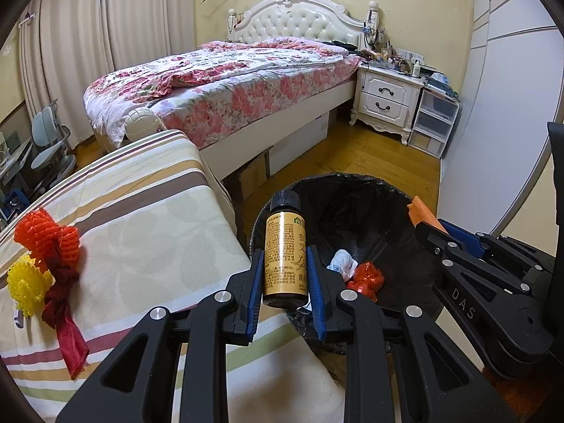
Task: Collect trash
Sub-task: 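Lower both tools into the bin and open them to drop the items, then move both open tools from the bin back over the bed, then grasp the red ribbon with the right tool while the left tool reaches toward the blue cloth, then close the left tool on the blue cloth while the right tool holds the ribbon, then carry the red ribbon and blue cloth with both tools over the black bin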
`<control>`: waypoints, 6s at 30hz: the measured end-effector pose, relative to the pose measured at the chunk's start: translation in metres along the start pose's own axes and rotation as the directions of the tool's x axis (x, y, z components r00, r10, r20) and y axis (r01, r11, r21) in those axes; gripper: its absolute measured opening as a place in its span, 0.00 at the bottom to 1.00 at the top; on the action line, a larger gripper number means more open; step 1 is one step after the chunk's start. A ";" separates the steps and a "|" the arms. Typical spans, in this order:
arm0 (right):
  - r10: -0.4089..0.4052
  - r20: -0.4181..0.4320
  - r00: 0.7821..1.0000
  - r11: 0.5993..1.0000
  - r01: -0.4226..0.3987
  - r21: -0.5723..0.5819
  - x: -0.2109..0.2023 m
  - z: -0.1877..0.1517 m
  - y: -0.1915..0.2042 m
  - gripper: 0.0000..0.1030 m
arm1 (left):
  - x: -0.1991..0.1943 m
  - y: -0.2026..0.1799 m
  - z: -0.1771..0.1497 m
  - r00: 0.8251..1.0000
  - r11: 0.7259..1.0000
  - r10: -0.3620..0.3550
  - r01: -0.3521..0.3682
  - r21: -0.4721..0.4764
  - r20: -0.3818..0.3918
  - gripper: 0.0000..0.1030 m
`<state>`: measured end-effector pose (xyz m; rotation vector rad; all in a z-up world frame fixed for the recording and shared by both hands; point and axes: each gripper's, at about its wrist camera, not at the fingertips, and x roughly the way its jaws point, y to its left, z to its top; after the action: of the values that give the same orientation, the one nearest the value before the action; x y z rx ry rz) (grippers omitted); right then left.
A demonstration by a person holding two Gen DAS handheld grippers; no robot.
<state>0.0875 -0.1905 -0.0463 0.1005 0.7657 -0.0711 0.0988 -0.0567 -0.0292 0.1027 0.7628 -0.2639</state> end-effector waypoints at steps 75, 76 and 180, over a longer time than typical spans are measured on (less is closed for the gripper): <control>0.209 -0.060 0.976 0.946 -0.217 -0.242 -0.025 -0.024 0.194 0.67 | -0.101 0.231 -0.087 0.919 0.854 0.388 -0.389 -0.347 -0.075 0.71; 0.216 -0.064 0.974 0.940 -0.226 -0.257 -0.026 -0.026 0.201 0.67 | -0.103 0.236 -0.091 0.915 0.847 0.395 -0.397 -0.354 -0.080 0.71; 0.243 -0.136 0.961 0.917 -0.273 -0.290 -0.009 -0.023 0.222 0.21 | -0.093 0.254 -0.101 0.957 0.874 0.267 -0.291 -0.389 -0.115 0.25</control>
<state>0.0878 0.0333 -0.0424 -0.0925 0.8462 0.3071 0.0360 0.2248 -0.0387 -0.1717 0.8356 0.1774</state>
